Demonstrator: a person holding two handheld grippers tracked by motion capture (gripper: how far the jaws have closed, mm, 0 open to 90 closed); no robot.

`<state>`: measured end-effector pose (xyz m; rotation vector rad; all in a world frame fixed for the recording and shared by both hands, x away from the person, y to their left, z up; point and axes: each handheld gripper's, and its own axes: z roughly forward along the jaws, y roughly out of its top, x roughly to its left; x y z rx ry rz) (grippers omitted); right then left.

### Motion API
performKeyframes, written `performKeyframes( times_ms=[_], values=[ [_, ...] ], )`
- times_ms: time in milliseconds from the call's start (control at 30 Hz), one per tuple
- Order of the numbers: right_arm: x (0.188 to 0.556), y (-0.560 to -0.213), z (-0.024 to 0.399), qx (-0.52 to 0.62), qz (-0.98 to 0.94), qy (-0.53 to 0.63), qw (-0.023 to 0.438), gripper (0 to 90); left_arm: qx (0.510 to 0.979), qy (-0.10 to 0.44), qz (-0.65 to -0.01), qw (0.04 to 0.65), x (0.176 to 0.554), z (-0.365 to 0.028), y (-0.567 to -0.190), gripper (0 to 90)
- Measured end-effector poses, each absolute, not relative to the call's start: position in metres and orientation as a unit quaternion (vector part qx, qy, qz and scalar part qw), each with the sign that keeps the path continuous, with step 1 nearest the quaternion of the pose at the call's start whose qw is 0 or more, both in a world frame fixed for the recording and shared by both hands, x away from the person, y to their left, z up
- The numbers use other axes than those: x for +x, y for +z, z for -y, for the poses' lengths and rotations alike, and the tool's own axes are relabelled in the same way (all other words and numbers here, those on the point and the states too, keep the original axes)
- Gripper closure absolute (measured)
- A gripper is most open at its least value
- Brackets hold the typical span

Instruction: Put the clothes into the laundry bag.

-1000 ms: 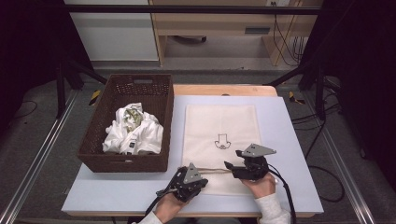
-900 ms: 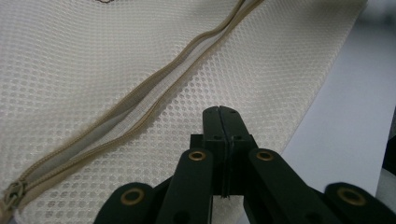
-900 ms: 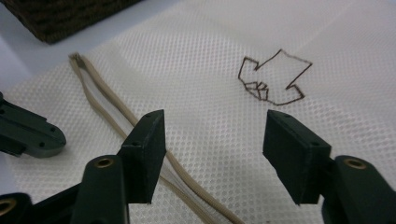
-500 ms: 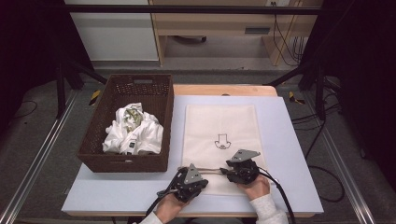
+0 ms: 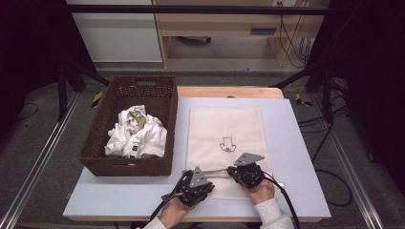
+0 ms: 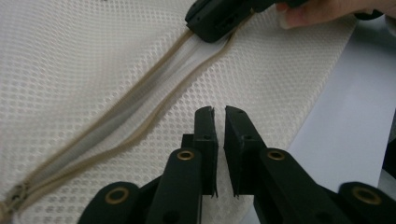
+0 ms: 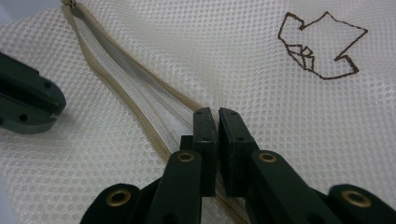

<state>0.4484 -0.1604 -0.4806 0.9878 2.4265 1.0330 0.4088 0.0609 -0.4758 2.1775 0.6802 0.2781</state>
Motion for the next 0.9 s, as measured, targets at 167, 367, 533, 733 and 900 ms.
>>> performKeyframes(
  times_ms=[167,367,533,733,900],
  values=[
    [0.449,-0.472,0.164,0.343,-0.844,0.378,0.164,86.9,0.857,0.174,-0.255,0.413,0.422,-0.058,-0.453,60.5],
    [0.45,-0.461,0.171,0.343,-0.829,0.408,0.167,86.9,0.864,0.181,-0.264,0.388,0.447,-0.043,-0.456,43.4],
    [0.451,-0.458,0.172,0.344,-0.824,0.417,0.169,87.4,0.876,0.202,-0.262,0.352,0.455,-0.029,-0.473,47.0],
    [0.452,-0.459,0.171,0.343,-0.825,0.418,0.166,86.3,0.872,0.206,-0.269,0.353,0.457,-0.032,-0.478,77.6],
    [0.447,-0.457,0.17,0.341,-0.82,0.418,0.193,68.4,0.866,0.185,-0.283,0.367,0.46,-0.037,-0.475,82.6]
  ],
)
